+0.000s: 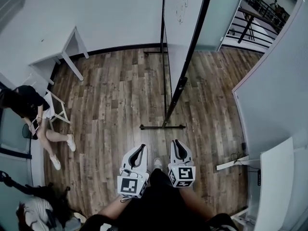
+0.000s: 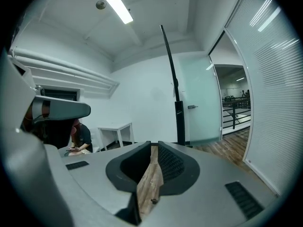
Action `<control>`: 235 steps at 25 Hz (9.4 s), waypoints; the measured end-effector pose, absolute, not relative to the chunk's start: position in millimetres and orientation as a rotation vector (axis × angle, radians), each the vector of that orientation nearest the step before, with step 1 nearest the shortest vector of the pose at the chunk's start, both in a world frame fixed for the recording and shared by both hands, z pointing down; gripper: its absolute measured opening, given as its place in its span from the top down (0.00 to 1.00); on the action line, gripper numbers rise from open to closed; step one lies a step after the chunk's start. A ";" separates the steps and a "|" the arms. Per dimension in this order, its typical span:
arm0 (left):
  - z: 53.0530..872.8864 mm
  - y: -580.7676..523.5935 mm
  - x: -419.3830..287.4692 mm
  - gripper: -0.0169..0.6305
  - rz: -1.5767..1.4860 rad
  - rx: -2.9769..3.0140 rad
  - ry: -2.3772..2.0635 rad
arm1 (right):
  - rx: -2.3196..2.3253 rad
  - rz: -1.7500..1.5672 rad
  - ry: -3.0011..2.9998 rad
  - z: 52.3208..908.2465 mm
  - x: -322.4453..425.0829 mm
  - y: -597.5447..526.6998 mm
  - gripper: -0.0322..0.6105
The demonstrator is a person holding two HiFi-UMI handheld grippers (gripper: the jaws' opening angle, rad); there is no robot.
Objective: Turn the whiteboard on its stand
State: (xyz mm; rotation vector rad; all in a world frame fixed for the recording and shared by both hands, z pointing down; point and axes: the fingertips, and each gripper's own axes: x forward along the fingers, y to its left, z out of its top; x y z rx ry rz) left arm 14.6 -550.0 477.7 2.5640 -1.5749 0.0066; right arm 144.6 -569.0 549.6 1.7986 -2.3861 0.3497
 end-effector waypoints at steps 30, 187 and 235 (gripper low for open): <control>497.3 -724.5 57.5 0.95 0.069 2.502 -1.603 | 1.792 0.513 -2.171 651.0 198.6 -823.4 0.66; 510.8 95.5 -111.5 0.95 -0.042 2.390 -1.881 | 1.728 0.356 -2.230 680.2 41.7 -83.8 0.65; 498.9 278.3 -108.6 0.95 0.074 2.572 -1.503 | 1.743 0.384 -2.237 676.8 35.4 205.2 0.65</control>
